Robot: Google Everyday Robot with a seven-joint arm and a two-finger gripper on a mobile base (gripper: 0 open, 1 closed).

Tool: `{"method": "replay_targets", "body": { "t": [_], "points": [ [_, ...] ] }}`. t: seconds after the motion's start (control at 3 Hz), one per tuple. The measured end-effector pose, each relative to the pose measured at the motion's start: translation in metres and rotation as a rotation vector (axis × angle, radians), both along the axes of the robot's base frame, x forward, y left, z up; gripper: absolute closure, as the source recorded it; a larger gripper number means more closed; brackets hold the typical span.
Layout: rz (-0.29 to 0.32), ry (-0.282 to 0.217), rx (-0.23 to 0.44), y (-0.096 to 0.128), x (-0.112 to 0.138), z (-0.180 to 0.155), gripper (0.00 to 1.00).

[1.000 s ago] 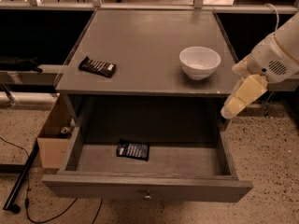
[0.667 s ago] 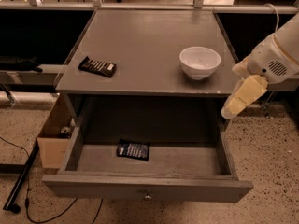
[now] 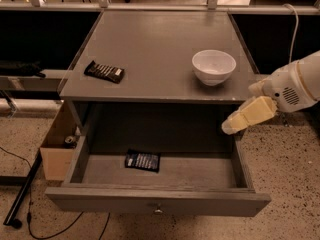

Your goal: Pick rxbar blueberry from top drawer and place on counter

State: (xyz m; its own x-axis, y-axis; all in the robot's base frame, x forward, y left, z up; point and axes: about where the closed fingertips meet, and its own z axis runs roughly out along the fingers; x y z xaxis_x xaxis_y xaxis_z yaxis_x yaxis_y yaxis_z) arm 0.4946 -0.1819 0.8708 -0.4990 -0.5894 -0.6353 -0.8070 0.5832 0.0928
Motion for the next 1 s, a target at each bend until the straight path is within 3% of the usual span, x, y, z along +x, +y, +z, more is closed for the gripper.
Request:
{"method": "replay_targets", "body": {
  "t": [0.33,0.67,1.0],
  "points": [
    [-0.088,-0.019,0.084,0.025,0.003,-0.023,0.0],
    [-0.17,-0.048,0.144,0.06,0.035,-0.061,0.0],
    [-0.17,-0.048,0.144,0.06,0.035,-0.061,0.0]
  ]
}}
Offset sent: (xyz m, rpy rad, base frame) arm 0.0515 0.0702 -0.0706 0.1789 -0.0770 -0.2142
